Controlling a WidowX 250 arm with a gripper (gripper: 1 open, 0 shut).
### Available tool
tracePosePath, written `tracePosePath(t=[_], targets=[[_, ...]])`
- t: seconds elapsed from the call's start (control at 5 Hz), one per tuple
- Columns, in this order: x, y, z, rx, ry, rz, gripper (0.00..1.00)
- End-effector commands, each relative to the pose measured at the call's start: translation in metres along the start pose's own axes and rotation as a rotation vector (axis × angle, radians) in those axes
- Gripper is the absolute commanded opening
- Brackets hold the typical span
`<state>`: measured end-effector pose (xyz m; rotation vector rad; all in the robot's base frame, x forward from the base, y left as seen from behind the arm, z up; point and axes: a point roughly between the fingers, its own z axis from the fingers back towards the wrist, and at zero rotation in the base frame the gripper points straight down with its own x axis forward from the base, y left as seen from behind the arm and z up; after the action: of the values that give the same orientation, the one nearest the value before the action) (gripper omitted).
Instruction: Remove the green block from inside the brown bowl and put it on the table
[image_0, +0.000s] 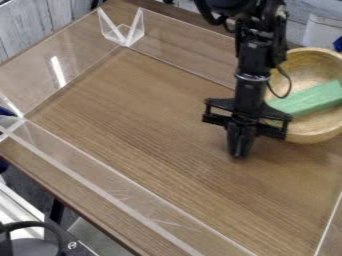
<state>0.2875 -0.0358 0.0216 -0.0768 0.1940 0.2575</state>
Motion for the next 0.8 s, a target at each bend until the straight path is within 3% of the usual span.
tracePosePath(t=[0.0,0.2,0.4,0.6], targets=[[0.014,0.006,0.013,0.006,-0.065,-0.023,0.0],[0.016,0.008,0.011,0.03,-0.073,-0.061,0.0],[0.007,0.007,0.011,0.044,-0.078,-0.022,0.0],[-0.003,0.005,0.014,0.06,-0.083,0.017,1.0]])
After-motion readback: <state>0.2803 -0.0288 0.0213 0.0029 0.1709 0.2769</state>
